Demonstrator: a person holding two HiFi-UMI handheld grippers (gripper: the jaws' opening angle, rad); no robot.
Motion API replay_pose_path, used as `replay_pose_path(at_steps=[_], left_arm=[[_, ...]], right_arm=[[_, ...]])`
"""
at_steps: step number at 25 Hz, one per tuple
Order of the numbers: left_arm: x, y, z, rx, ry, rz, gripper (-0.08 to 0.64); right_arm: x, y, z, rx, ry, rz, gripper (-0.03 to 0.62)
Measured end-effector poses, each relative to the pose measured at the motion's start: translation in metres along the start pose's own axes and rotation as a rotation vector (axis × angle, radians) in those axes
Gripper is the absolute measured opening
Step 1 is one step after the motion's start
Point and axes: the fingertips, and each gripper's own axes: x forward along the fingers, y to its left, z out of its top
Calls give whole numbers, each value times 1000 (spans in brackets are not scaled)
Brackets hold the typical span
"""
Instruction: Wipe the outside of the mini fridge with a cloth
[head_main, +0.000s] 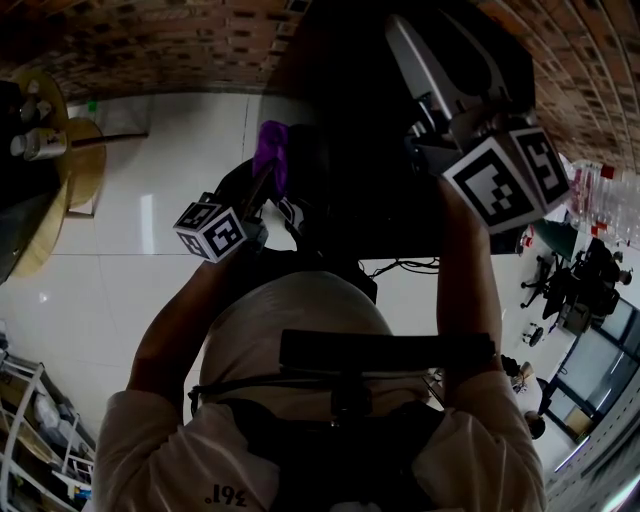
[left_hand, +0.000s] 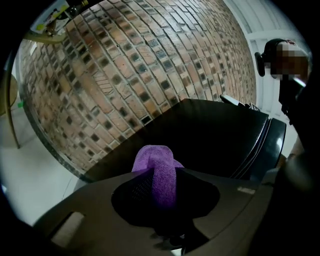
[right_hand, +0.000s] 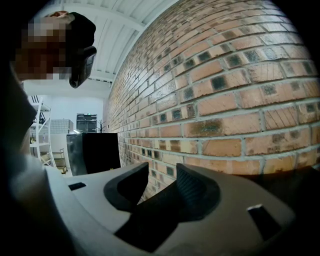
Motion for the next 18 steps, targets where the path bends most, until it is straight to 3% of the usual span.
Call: replay_pose_path(at_steps=[18], left_arm=[[12, 77, -59, 15, 125, 148, 103]], right_arm=[[-1, 0, 0, 0, 1, -2, 167]])
